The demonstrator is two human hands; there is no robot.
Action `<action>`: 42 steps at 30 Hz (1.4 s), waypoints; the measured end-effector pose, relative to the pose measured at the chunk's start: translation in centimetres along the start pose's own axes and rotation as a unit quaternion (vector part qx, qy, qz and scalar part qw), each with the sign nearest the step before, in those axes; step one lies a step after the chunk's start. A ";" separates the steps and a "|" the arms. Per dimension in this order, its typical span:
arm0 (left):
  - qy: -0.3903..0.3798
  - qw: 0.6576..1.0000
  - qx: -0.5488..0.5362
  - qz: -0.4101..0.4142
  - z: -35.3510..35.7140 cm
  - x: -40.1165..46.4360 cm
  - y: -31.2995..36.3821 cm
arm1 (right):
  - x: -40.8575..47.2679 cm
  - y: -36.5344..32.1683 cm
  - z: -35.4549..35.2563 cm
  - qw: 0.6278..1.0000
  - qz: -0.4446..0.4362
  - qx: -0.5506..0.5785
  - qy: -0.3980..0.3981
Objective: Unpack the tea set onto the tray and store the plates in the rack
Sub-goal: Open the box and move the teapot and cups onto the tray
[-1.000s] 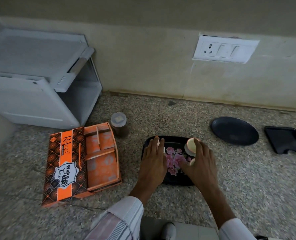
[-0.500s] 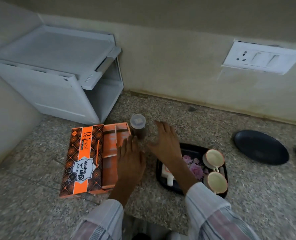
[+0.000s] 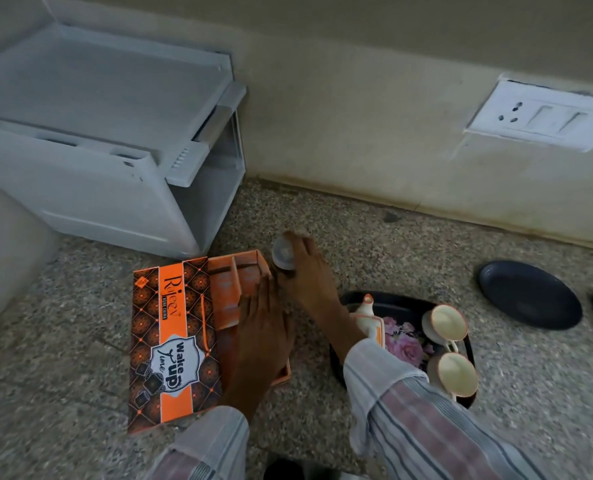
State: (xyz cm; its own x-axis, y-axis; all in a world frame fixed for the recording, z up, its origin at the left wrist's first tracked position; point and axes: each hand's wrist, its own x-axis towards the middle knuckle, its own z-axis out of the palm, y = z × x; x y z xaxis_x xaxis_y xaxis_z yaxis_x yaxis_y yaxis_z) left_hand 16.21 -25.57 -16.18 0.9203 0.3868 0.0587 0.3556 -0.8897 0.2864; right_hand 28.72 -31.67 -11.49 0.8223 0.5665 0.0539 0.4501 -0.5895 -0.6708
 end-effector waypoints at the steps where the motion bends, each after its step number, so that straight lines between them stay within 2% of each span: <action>1: 0.003 1.000 -0.002 0.007 0.0 0.0 -0.1 | -0.1 0.1 0.1 1.000 -0.001 -0.005 0.001; 9: 0.007 0.999 0.018 0.026 0.1 0.2 -0.7 | -1.9 -0.5 -0.7 1.000 0.001 0.008 0.026; 14: 0.033 0.998 -0.041 0.044 -0.6 0.7 3.6 | -3.7 -0.3 -6.3 0.994 -0.005 -0.004 0.106; 16: 0.018 0.996 -0.066 0.060 -0.6 0.7 5.9 | -4.7 0.8 -9.4 0.989 0.002 -0.022 0.144; 20: -0.061 0.980 -0.168 0.090 0.9 1.3 8.8 | -7.7 4.4 -14.1 0.977 0.047 -0.047 0.204; 22: -0.097 0.967 -0.220 0.085 1.9 1.9 9.7 | -9.6 6.2 -15.4 0.973 0.080 -0.061 0.209; 25: -0.142 0.944 -0.295 0.031 3.1 1.9 10.1 | -12.0 8.3 -15.9 0.968 0.117 -0.075 0.210; 30: -0.178 0.895 -0.408 -0.024 3.7 0.9 9.7 | -14.3 10.1 -14.3 0.970 0.152 -0.076 0.172; 42: -0.175 0.881 -0.439 -0.012 4.9 0.6 9.4 | -14.2 10.4 -12.4 0.968 0.178 -0.083 0.159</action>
State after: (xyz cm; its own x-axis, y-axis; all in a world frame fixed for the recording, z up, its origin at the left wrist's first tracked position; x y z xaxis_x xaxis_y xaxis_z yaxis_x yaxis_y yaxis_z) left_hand 20.92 -34.84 -18.12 0.9629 0.1665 -0.2122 0.2537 -0.2922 0.9221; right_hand 26.07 -53.01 -10.08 0.9891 0.1211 0.0838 0.1473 -0.8140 -0.5619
